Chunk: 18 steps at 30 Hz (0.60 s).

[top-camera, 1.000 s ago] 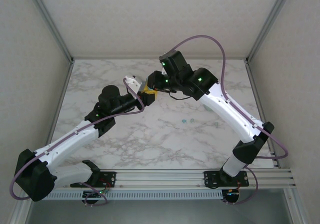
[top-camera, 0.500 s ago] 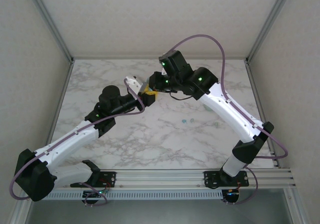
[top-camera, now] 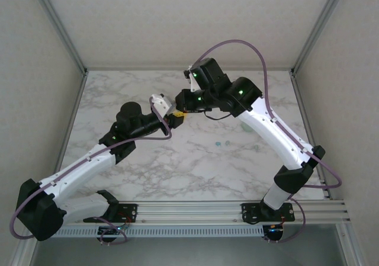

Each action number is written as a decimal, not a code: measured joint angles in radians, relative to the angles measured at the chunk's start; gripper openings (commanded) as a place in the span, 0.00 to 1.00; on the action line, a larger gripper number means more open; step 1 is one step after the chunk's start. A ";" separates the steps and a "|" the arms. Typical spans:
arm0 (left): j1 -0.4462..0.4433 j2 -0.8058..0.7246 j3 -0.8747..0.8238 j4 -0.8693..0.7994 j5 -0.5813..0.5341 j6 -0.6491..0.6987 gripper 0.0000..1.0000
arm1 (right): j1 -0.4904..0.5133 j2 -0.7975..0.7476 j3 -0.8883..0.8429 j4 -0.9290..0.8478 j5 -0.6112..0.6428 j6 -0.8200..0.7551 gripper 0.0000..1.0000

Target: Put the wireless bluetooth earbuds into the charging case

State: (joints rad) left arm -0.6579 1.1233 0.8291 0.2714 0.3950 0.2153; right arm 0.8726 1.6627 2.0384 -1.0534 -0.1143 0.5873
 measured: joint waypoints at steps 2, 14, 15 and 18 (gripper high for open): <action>0.000 -0.003 0.000 -0.012 0.011 0.014 0.27 | -0.009 0.000 0.000 -0.014 -0.022 -0.005 0.18; 0.000 -0.019 0.000 -0.045 0.062 0.077 0.27 | -0.053 0.000 0.000 -0.060 -0.073 -0.027 0.18; 0.000 -0.019 0.000 -0.045 0.066 0.079 0.27 | -0.053 0.000 0.000 -0.059 -0.077 -0.027 0.18; 0.000 -0.019 0.000 -0.046 0.072 0.081 0.27 | -0.055 0.000 0.000 -0.060 -0.101 -0.027 0.18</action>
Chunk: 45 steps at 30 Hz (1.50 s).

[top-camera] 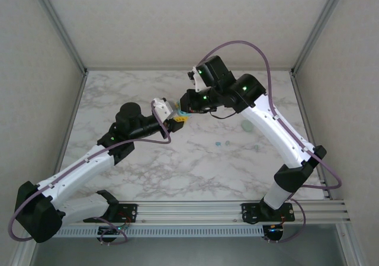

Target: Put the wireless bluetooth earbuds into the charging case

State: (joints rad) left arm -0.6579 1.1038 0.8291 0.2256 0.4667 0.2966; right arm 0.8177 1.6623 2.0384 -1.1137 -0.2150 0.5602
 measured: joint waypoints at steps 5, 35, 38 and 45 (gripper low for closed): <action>0.000 0.000 0.000 0.001 0.000 0.000 0.27 | 0.000 0.003 0.003 -0.014 -0.026 -0.001 0.18; 0.000 0.000 -0.027 0.071 0.071 -0.171 0.26 | -0.004 0.041 0.059 -0.050 0.002 -0.018 0.38; 0.000 0.000 -0.037 0.088 0.057 -0.178 0.26 | -0.004 0.041 0.060 -0.047 0.000 -0.018 0.42; 0.000 0.000 -0.046 0.098 0.017 -0.193 0.26 | -0.004 -0.087 -0.061 0.072 -0.016 -0.023 0.50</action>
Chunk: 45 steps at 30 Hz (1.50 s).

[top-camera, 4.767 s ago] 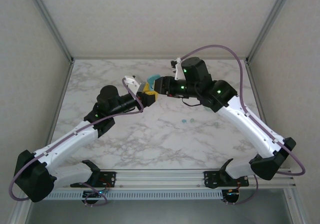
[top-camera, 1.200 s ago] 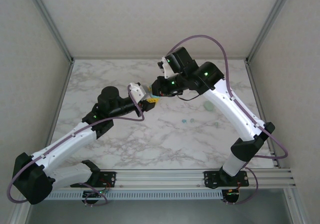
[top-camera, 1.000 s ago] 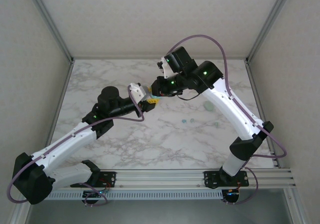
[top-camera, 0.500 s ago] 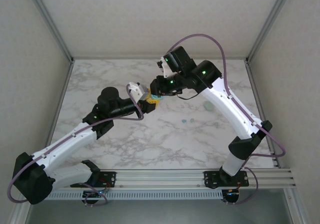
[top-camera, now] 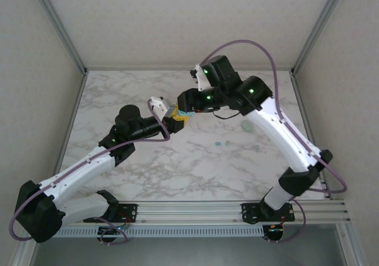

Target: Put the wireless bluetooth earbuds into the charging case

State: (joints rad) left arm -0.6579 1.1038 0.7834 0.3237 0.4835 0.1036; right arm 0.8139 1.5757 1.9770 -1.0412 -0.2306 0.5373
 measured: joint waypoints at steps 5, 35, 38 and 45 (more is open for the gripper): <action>0.000 -0.002 -0.013 0.010 -0.041 -0.015 0.27 | -0.014 -0.204 -0.151 0.082 0.102 -0.022 0.44; 0.000 -0.121 -0.018 -0.014 -0.085 -0.090 0.27 | -0.422 0.316 -0.709 0.277 -0.096 -0.212 0.40; 0.000 -0.121 -0.005 -0.017 -0.074 -0.090 0.27 | -0.409 0.339 -0.697 0.274 -0.095 -0.227 0.40; 0.000 -0.112 -0.002 -0.027 -0.070 -0.090 0.27 | -0.401 0.365 -0.695 0.264 -0.084 -0.260 0.41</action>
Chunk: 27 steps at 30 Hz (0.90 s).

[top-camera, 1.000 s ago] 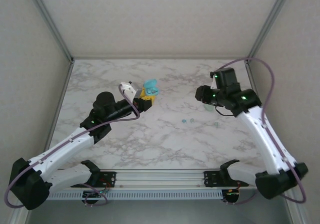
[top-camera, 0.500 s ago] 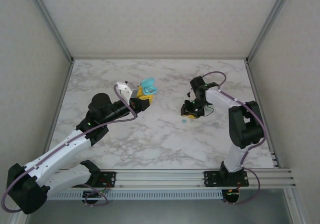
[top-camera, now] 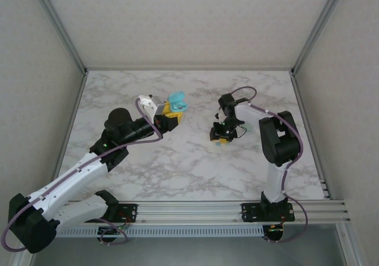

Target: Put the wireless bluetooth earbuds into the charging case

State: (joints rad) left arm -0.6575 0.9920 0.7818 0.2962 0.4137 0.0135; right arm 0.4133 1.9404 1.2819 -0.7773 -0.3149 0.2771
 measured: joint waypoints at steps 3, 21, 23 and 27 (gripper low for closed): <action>0.000 0.002 0.000 -0.005 0.000 0.000 0.27 | 0.003 0.001 0.000 -0.005 -0.005 -0.010 0.40; 0.000 0.003 0.000 -0.010 0.000 0.000 0.28 | 0.063 -0.017 -0.012 -0.051 -0.040 -0.027 0.38; 0.000 0.003 0.000 -0.010 0.000 0.000 0.28 | 0.068 -0.017 -0.012 -0.058 -0.024 -0.027 0.37; 0.000 0.003 0.000 -0.010 0.000 0.000 0.28 | 0.080 -0.017 0.000 -0.084 0.008 -0.031 0.36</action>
State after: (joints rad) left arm -0.6579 0.9947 0.7818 0.2863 0.4137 0.0135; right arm 0.4934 1.9232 1.2816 -0.8608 -0.3065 0.2459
